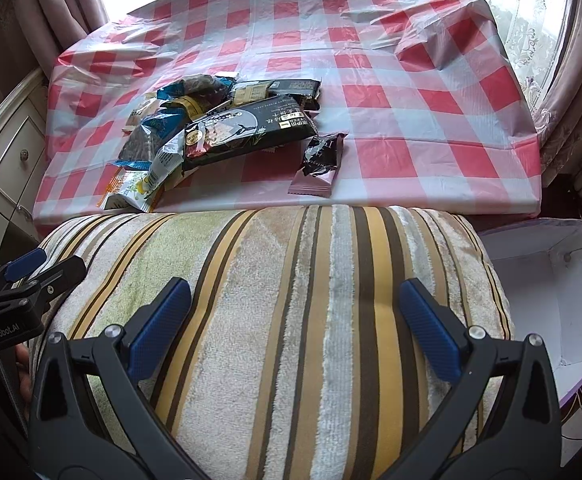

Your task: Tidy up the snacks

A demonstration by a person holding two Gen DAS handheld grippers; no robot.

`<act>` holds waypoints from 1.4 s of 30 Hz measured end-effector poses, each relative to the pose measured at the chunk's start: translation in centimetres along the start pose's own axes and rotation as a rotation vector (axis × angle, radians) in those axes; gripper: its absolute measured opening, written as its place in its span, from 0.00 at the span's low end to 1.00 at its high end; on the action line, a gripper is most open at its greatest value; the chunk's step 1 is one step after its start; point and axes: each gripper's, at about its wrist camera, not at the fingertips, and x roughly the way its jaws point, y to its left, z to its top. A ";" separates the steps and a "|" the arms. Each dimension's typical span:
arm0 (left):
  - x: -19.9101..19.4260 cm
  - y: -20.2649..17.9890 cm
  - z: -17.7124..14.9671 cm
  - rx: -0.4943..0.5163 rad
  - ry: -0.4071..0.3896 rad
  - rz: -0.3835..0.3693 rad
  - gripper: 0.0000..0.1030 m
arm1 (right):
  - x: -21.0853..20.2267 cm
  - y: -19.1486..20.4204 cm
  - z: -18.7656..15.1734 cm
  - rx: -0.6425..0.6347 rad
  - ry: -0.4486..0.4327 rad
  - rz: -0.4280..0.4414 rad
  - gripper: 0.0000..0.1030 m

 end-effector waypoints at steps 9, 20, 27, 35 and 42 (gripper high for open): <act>0.0 -0.1 0.0 0.007 -0.021 0.017 1.00 | 0.2 0.2 0.3 -0.013 0.013 -0.016 1.00; 0.3 0.0 0.2 0.003 -0.010 0.009 1.00 | 0.3 0.2 0.2 -0.012 0.013 -0.015 1.00; 0.3 -0.1 0.2 0.004 -0.010 0.010 1.00 | 0.3 0.2 0.2 -0.012 0.012 -0.015 1.00; 0.3 -0.1 0.2 0.004 -0.010 0.010 1.00 | 0.3 0.2 0.3 -0.012 0.012 -0.015 1.00; 0.3 -0.1 0.2 0.004 -0.010 0.010 1.00 | 0.3 0.2 0.2 -0.012 0.011 -0.015 1.00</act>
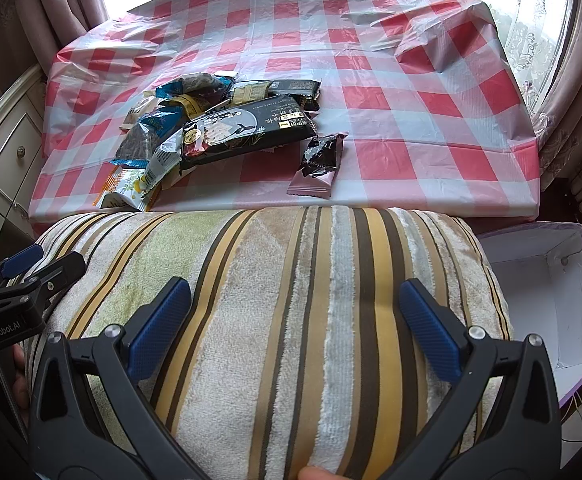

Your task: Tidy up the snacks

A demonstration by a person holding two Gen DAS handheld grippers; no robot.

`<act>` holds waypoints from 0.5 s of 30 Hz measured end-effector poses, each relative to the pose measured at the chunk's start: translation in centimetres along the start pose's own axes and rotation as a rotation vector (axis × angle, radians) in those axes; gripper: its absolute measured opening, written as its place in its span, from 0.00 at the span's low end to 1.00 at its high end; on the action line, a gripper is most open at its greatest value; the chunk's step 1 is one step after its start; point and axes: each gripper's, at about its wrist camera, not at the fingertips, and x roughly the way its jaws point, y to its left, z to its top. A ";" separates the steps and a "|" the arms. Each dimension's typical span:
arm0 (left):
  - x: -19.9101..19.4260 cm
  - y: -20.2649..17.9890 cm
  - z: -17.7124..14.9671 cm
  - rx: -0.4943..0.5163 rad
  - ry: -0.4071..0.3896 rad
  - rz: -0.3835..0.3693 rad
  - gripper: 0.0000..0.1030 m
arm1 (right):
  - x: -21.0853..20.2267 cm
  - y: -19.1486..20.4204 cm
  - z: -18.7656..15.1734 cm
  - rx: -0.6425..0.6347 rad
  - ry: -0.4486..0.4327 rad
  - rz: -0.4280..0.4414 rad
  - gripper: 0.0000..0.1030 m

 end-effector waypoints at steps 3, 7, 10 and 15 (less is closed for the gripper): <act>0.0 0.0 0.0 0.000 0.000 0.000 1.00 | 0.0 0.0 0.0 0.000 0.000 0.000 1.00; 0.0 0.0 0.0 0.000 0.000 0.000 1.00 | 0.0 0.0 0.0 0.000 0.000 -0.001 1.00; 0.0 0.0 0.0 0.000 0.001 0.000 1.00 | 0.0 0.0 0.0 -0.002 0.003 0.000 1.00; 0.0 -0.1 0.1 0.004 0.001 0.006 1.00 | 0.1 -0.2 0.1 -0.009 0.017 0.013 1.00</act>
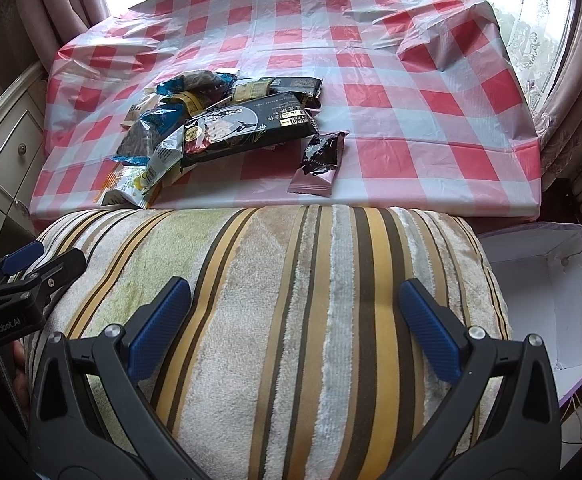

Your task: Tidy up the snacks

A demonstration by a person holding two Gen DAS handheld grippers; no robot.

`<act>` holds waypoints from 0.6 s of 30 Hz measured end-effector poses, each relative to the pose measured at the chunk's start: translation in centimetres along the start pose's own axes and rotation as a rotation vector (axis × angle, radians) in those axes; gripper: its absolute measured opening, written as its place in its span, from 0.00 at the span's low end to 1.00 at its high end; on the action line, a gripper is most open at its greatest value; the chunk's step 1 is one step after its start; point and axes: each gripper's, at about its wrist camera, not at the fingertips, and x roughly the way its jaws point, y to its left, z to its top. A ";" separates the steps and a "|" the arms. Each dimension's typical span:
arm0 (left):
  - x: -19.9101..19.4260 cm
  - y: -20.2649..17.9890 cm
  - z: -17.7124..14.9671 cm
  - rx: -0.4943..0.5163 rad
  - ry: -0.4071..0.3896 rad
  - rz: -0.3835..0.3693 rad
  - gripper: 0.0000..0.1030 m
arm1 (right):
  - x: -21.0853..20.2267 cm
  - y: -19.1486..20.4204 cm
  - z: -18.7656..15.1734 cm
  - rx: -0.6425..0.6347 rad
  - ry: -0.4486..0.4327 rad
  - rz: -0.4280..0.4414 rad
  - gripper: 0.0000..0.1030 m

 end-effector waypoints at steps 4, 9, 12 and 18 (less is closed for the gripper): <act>0.2 0.1 0.5 -0.003 0.003 -0.012 1.00 | 0.4 -0.5 0.9 -0.013 0.027 0.032 1.00; 0.9 0.1 1.5 -0.004 0.014 -0.030 1.00 | 1.9 -1.0 2.6 0.023 0.051 0.025 1.00; 1.5 0.5 2.4 -0.031 0.027 -0.067 1.00 | 3.1 -1.1 3.7 0.026 0.074 0.024 1.00; 3.6 1.3 4.4 -0.088 0.068 -0.126 0.96 | 5.5 -1.8 5.7 0.066 0.108 0.020 1.00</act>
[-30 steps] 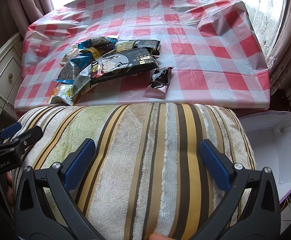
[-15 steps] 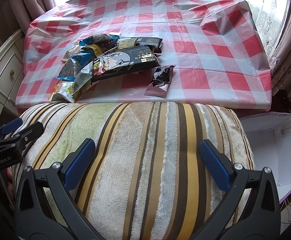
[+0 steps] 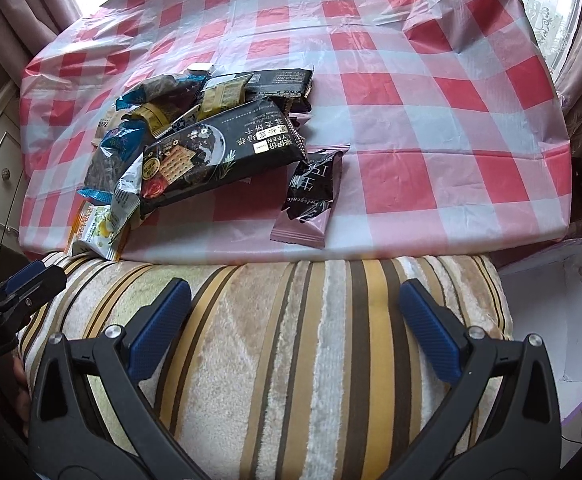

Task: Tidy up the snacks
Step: 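Grasp the orange-and-white snack bag with the left tool while the right grasps a pink-wrapped chocolate bar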

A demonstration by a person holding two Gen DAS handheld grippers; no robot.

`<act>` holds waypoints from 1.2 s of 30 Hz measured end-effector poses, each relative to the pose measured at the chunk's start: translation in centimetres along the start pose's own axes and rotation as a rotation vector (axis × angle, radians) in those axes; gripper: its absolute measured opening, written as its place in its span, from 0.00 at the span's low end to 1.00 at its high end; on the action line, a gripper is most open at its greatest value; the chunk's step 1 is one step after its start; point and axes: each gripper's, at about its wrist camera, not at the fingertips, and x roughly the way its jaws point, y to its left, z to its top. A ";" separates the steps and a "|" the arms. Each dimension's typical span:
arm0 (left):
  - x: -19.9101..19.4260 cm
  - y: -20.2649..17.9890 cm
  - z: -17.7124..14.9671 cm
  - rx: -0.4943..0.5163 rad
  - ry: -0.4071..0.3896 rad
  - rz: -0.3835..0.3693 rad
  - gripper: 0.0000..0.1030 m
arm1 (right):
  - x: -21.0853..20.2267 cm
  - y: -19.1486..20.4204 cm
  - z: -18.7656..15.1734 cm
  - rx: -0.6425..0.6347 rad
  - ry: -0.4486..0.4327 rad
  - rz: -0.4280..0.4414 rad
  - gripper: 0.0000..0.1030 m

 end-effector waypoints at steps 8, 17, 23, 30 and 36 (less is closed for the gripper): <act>2.8 0.5 2.1 -0.047 0.070 -0.051 0.83 | 2.0 -1.3 2.1 0.077 0.025 0.022 0.98; 4.8 0.5 2.9 -0.043 0.118 -0.037 0.69 | 3.5 -1.0 3.9 0.062 0.026 -0.022 0.77; 5.0 0.3 3.1 -0.026 0.117 -0.009 0.53 | 4.8 -0.7 4.8 0.046 0.046 -0.038 0.61; 4.8 0.4 2.9 -0.040 0.115 -0.026 0.35 | 4.7 -0.1 4.6 0.030 0.039 -0.034 0.34; 3.4 0.9 2.3 -0.073 0.085 -0.013 0.32 | 3.3 -0.9 3.5 0.051 0.011 0.029 0.32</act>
